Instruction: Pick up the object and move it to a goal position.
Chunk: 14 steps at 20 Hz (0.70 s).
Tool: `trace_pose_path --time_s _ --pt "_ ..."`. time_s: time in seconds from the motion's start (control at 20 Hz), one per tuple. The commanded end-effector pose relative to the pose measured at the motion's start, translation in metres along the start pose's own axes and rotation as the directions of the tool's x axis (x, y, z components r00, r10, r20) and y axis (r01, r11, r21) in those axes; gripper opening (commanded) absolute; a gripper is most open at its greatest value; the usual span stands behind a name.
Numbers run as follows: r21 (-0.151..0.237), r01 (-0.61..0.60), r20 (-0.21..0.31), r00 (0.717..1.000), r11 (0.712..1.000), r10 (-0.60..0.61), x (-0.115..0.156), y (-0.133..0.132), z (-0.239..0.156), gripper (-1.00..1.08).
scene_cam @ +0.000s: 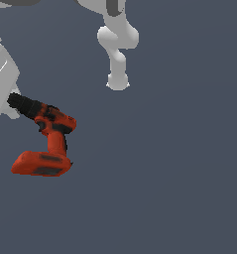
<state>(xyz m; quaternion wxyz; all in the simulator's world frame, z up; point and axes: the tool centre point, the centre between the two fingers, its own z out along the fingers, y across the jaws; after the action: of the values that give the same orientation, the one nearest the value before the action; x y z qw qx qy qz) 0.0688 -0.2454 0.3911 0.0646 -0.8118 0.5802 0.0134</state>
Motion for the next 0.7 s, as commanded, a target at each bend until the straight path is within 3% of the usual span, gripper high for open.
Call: trace_pose_path --time_s 0.0,0.65 --pt "0.007 0.002 -0.004 1.0 1.0 -0.002 0.0023 -0.0012 -0.0108 -1.0" --pt "0.0 0.0 0.001 1.0 1.0 0.0 0.0078 -0.0007 -0.0142 -1.0"
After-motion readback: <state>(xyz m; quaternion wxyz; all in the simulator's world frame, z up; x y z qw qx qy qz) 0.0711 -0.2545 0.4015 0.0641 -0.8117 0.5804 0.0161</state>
